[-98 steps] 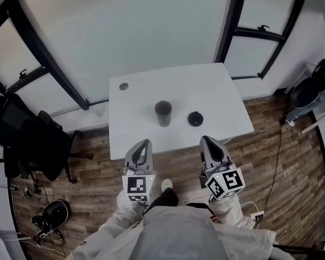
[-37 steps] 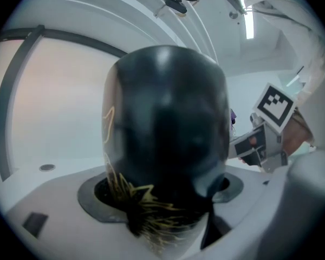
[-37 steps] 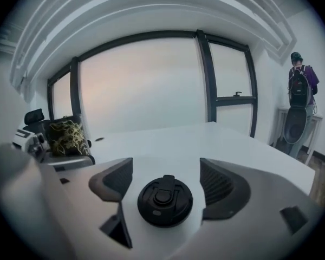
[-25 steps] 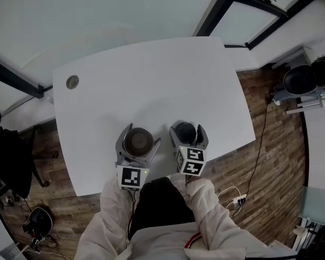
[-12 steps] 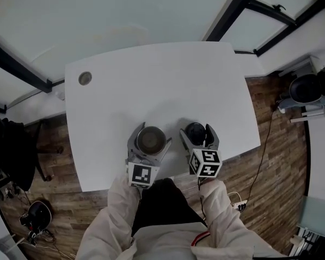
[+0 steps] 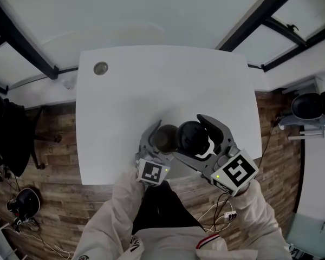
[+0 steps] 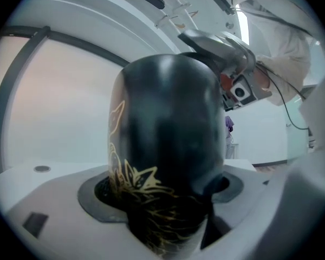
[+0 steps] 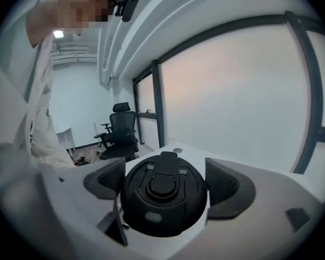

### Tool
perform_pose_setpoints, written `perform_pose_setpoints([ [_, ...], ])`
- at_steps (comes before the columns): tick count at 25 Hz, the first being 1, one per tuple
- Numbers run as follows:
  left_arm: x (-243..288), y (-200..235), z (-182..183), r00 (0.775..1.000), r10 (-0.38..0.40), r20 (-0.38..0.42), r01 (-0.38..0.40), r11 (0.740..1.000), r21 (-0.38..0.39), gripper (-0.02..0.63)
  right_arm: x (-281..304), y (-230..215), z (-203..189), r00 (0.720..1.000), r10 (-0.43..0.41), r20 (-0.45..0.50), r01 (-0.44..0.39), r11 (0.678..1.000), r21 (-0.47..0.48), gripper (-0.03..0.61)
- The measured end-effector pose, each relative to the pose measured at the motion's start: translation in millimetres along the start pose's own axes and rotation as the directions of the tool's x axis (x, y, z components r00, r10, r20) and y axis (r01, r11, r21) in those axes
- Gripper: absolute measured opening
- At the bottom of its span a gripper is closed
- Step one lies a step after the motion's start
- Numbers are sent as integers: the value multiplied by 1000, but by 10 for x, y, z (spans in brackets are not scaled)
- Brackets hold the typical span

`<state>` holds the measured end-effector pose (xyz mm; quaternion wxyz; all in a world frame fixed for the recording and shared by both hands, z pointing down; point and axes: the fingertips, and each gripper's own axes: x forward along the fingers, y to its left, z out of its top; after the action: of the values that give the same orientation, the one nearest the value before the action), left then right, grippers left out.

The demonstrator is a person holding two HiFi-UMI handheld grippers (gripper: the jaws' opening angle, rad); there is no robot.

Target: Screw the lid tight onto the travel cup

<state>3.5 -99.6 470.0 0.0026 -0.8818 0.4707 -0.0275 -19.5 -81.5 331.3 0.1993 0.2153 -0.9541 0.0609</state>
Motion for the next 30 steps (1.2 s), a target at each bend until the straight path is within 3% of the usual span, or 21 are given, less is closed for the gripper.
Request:
perform_pose_setpoints([
  [7,-12,-2,90,1000,-24,8,25,999,-25,423,429,353,-61,989,120,-84,-130,984,-120,448],
  [18,1,19,64,1000,-31,5,31,999,-26,423,612,384,-291,976,143,-167,-169,973,-156,448],
  [24,-5,24,51,999,-37,3,37,999,-27,423,618,382,-267,984,145,-103,-160,976,-145,448],
  [27,0,33,56,999,-46,-1,46,999,-25,423,607,361,-218,991,130,-6,-130,987,-97,448],
  [30,-39,16,45,997,-81,-14,81,996,-30,423,526,361,-169,977,189,97,-187,982,-32,448],
])
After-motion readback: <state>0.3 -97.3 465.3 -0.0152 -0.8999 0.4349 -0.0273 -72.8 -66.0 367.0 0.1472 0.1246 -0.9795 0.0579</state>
